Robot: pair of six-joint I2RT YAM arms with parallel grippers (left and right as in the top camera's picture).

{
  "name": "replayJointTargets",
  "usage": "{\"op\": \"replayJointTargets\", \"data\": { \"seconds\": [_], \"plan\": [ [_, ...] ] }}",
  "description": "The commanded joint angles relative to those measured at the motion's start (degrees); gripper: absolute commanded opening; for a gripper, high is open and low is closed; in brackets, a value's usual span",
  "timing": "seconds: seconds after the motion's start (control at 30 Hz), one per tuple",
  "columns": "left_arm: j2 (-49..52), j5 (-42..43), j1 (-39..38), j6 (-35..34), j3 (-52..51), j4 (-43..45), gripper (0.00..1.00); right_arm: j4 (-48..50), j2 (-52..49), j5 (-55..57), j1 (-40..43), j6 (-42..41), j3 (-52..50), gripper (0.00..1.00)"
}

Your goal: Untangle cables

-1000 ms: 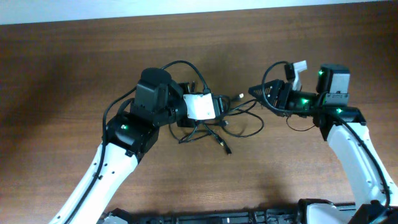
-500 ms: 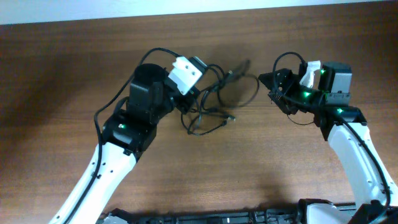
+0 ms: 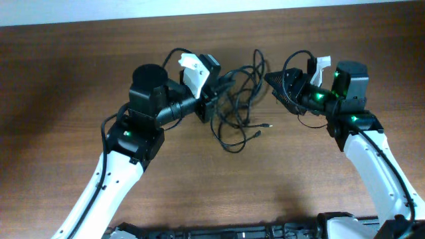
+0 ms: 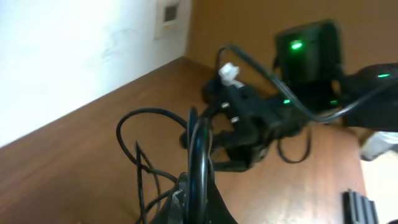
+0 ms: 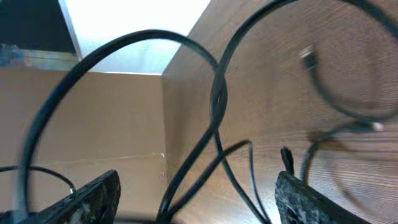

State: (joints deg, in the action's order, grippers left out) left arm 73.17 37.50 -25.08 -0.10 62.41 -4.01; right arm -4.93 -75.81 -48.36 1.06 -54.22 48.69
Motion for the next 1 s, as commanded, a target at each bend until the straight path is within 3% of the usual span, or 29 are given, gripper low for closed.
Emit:
{"op": "replayJointTargets", "data": {
  "seconds": [0.0, 0.2, 0.43, 0.53, 0.6, 0.9, 0.93, 0.97],
  "plan": [
    [-0.9, 11.0, 0.1, -0.6, 0.5, 5.1, 0.0, 0.5, 0.4, -0.6, -0.3, -0.8, 0.2, 0.77],
    [-0.9, 11.4, 0.1, -0.6, 0.5, 6.8, 0.0, 1.4, 0.4, -7.3, -0.4, -3.3, 0.2, 0.72],
    [-0.1, 10.3, 0.0, -0.3, 0.5, 6.9, 0.0, 2.1, 0.4, -11.5, -1.1, -3.5, 0.2, 0.48],
    [0.2, 10.3, -1.1, -0.3, 0.5, 7.4, 0.0, 3.5, 0.4, -9.9, -4.0, -3.5, 0.2, 0.46],
    [0.2, 10.3, -1.7, -0.3, 0.5, 7.9, 0.0, 3.6, 0.4, -8.9, -4.8, -3.6, 0.2, 0.34],
    [0.2, 7.6, -1.9, -0.3, 0.5, 8.5, 0.0, 3.5, 0.4, -9.0, -7.8, -3.8, 0.2, 0.35],
    [0.2, 7.3, -1.9, -0.3, 0.5, 8.7, 0.0, 3.5, 0.4, -9.0, -8.0, -3.8, 0.2, 0.29],
    [0.2, 7.3, -1.9, -0.3, 0.5, 8.8, 0.0, 3.5, 0.4, -9.0, -8.1, -3.8, 0.2, 0.14]
  ]
}}
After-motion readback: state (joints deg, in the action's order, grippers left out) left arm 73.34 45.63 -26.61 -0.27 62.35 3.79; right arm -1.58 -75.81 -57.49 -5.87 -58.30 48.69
